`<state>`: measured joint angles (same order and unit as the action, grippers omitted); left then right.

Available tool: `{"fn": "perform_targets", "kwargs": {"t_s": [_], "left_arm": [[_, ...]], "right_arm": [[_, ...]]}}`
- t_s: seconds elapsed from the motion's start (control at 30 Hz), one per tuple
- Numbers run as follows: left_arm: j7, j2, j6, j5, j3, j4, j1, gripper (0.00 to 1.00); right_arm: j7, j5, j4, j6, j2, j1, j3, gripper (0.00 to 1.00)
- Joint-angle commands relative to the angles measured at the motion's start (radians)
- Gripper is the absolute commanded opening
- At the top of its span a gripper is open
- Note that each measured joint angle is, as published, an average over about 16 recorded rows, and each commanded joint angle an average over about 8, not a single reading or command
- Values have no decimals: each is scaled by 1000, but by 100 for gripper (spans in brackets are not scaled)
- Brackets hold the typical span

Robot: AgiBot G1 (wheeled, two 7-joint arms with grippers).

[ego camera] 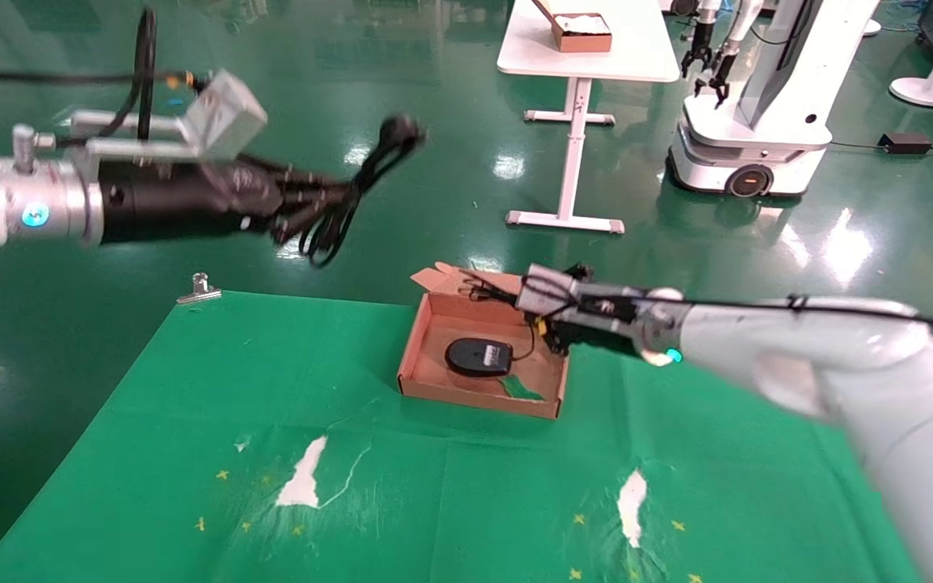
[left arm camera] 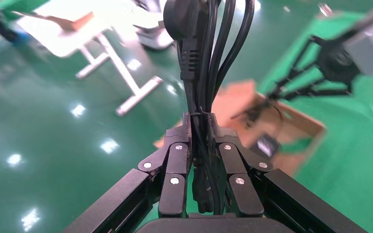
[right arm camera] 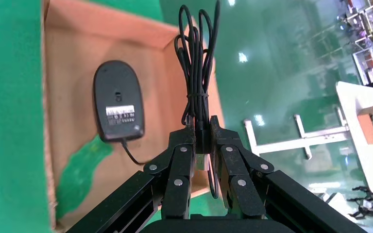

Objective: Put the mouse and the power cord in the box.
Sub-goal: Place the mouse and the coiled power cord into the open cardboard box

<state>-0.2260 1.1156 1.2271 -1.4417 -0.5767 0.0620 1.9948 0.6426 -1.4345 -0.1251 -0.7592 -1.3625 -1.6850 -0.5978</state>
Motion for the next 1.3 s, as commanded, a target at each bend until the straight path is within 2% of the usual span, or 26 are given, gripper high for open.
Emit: {"fn": "perform_targets", "kwargs": {"t_s": [0.03, 0.17, 0.2, 0.23, 0.47, 0.63, 0.77, 0.9, 1.03, 1.07, 1.1, 1.23, 1.3], "left_arm": [[-1, -10, 31, -12, -9, 0, -7, 0], [-33, -15, 37, -52, -36, 23, -13, 0], [-44, -13, 33, -62, -44, 31, -15, 0], [-56, -8, 27, -73, -51, 40, -16, 0], [-146, 83, -66, -141, -97, 84, -45, 0], [-208, 194, -193, -167, -116, 86, -81, 0], [-247, 249, -297, -159, -133, 146, -137, 0], [-256, 258, -331, -135, -182, 258, -206, 0], [-222, 256, -320, -120, -254, 334, -244, 0], [-206, 256, -323, -117, -271, 344, -248, 3], [-187, 256, -330, -114, -288, 352, -251, 13], [-105, 256, -384, -98, -348, 383, -260, 63], [-75, 256, -404, -92, -371, 396, -262, 88]], "right_arm": [[-2, 1, -17, 35, -3, 40, -8, 38], [-24, 11, -40, 21, -1, 62, -27, 88], [-30, 15, -43, 19, -1, 64, -30, 98], [-36, 21, -46, 19, 0, 65, -32, 100], [-55, 88, -43, 40, 9, 73, -20, 100], [-22, 128, -8, 81, 34, 53, 2, 100], [21, 155, 13, 96, 85, 7, 25, 100], [69, 182, 7, 46, 172, -55, 47, 100], [108, 205, -16, -95, 285, -110, 64, 100], [115, 211, -22, -143, 314, -121, 67, 100], [120, 215, -26, -192, 343, -132, 69, 100], [124, 227, -32, -359, 440, -164, 74, 100], [120, 229, -30, -404, 468, -174, 74, 100]]}}
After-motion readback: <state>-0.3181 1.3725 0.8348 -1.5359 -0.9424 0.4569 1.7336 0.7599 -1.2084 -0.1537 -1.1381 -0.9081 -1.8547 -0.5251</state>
